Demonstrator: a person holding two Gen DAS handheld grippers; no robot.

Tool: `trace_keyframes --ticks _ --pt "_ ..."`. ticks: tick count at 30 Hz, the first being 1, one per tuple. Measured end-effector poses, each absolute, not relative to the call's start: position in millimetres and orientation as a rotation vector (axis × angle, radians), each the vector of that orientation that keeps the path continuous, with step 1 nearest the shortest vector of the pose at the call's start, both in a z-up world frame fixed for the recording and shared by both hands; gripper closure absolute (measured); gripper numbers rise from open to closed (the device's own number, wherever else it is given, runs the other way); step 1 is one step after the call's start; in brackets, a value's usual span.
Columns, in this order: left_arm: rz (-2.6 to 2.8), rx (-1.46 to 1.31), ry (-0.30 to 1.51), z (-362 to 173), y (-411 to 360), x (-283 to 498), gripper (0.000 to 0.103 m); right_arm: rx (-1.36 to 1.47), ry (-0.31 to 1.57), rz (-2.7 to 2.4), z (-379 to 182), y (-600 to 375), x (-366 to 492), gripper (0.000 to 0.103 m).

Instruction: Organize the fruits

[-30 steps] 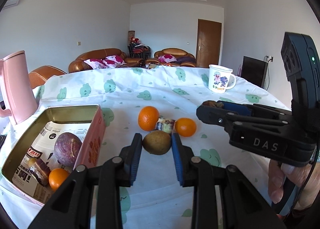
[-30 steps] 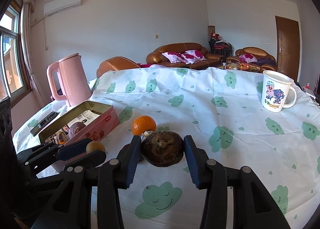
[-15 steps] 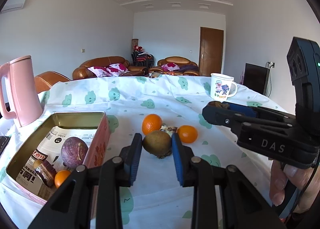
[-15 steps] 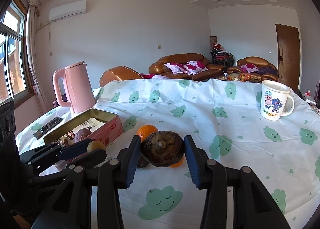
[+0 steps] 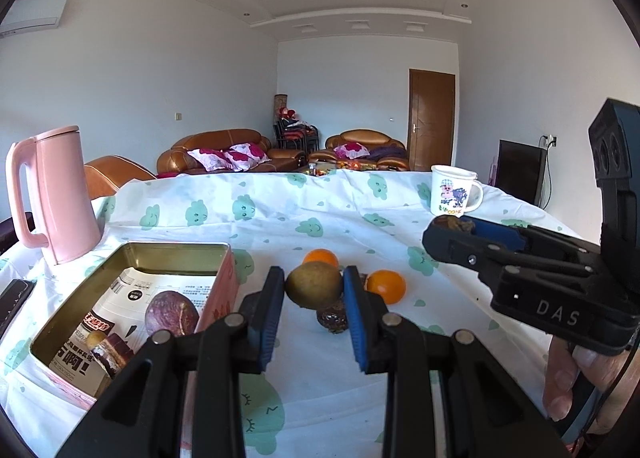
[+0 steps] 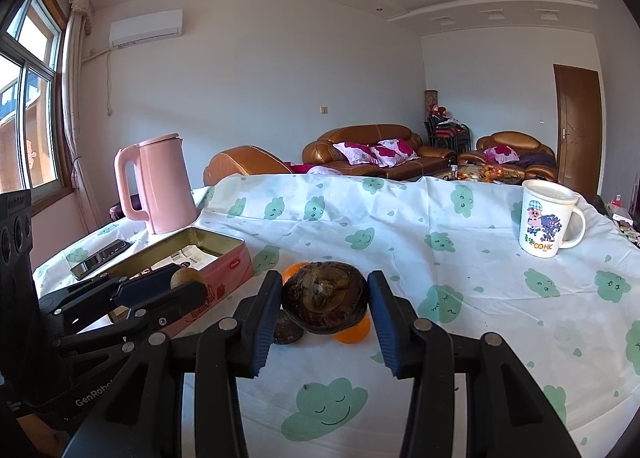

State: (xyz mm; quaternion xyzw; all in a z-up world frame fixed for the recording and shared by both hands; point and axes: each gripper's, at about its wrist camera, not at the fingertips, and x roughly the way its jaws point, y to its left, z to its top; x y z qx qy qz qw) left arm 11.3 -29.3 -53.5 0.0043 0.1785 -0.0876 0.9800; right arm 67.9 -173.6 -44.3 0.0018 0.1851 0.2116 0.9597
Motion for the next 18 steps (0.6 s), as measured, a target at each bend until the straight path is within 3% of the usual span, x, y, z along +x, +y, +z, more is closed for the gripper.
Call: trace_keyframes --ticks 18 --pt "-0.121 0.020 0.307 -45.0 -20.1 7.7 0.071 -0.025 0.270 0.431 -37.4 -173.0 47.7 0.057"
